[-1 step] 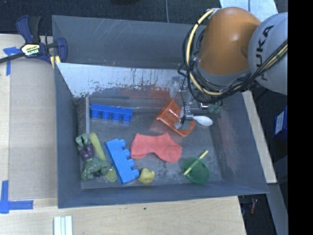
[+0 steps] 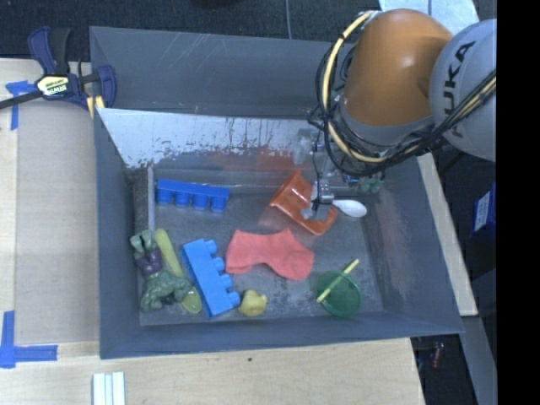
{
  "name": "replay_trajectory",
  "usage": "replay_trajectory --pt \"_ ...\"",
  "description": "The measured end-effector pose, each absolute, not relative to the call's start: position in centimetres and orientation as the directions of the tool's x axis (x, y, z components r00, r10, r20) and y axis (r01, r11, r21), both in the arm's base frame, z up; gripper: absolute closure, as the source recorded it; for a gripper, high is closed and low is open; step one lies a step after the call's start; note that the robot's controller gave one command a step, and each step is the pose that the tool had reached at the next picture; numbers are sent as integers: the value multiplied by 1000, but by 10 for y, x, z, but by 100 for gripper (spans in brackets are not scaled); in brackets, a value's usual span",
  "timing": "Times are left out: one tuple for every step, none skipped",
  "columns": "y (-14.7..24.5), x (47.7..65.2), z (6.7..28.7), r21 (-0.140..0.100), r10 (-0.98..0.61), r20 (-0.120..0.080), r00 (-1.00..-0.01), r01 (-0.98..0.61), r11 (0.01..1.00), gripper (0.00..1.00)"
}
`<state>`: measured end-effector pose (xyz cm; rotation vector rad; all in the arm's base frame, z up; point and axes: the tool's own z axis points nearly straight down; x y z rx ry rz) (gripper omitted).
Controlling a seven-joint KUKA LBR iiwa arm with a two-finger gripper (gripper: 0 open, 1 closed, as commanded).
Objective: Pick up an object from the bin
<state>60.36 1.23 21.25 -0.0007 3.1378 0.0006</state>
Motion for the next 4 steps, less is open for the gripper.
replay_trajectory --pt "39 538 109 1 95 -5 -995 95 995 0" --pt "49 517 68 -1 -38 -17 -999 -38 999 0" --pt "44 529 70 1 71 -8 -997 71 997 0" --pt "48 520 70 -1 -31 -20 -999 -31 1000 0"
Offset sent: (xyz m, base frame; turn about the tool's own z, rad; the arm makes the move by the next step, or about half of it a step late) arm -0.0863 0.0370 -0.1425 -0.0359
